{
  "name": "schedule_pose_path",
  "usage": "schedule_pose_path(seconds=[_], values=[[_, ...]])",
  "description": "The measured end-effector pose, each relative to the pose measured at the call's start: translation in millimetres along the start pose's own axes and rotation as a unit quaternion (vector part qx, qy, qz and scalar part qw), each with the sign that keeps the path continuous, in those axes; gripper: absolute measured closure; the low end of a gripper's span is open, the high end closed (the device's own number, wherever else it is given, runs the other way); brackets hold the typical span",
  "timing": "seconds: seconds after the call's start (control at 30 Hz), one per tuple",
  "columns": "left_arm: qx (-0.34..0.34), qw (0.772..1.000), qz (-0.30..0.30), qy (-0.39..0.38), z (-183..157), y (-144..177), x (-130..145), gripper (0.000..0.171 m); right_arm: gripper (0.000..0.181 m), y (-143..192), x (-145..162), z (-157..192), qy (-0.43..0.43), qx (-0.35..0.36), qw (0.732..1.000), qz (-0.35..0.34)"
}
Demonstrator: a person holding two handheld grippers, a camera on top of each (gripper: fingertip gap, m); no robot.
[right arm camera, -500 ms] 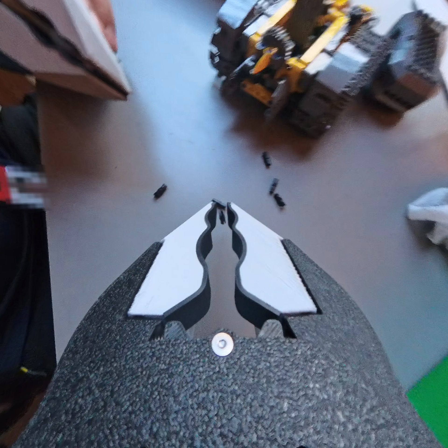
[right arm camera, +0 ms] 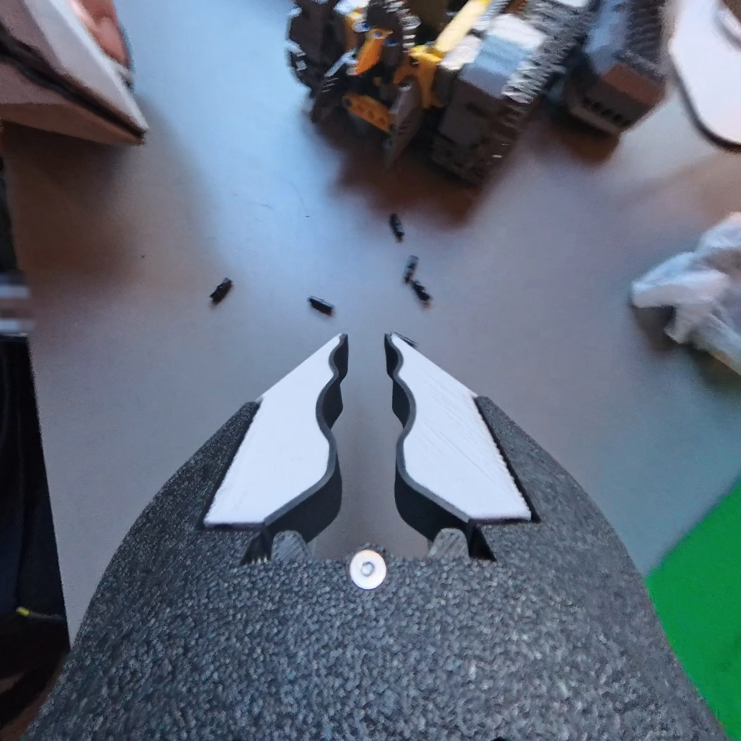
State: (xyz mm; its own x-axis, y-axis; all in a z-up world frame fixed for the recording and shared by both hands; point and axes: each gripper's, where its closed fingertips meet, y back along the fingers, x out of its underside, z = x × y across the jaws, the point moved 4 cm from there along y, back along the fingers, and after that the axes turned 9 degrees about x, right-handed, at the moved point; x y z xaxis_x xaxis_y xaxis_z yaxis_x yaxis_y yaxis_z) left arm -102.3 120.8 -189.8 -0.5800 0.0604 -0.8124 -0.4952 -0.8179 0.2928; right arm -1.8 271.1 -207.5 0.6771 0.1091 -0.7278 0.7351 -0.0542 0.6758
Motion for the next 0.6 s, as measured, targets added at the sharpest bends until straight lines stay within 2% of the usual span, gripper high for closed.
schedule_pose_path(seconds=[0.1, 0.17, 0.23, 0.4, 0.6], values=[[0.001, 1.0, 0.0, 0.0, -0.2, 0.0, -0.1, 0.171, 0.165, 12.3, 10.3, -32.0, -0.051, 0.072, 0.996, 0.014], [0.001, 1.0, 0.002, -0.002, -0.7, -0.4, 0.0, 0.171, 0.164, 16.0, 17.1, -42.3, -0.08, 0.089, 0.993, 0.023], [0.002, 1.0, 0.004, -0.003, -1.1, -1.1, 0.3, 0.171, 0.161, 13.1, 16.0, -36.0, -0.088, 0.06, 0.994, 0.014], [0.002, 1.0, 0.008, -0.005, -1.8, -1.9, 0.7, 0.171, 0.159, -12.4, 9.3, -15.7, -0.033, 0.034, 0.999, 0.02], [0.005, 1.0, 0.009, -0.013, -4.0, -2.5, 0.5, 0.171, 0.157, -36.0, 13.3, -5.1, -0.036, 0.008, 0.998, 0.048]])
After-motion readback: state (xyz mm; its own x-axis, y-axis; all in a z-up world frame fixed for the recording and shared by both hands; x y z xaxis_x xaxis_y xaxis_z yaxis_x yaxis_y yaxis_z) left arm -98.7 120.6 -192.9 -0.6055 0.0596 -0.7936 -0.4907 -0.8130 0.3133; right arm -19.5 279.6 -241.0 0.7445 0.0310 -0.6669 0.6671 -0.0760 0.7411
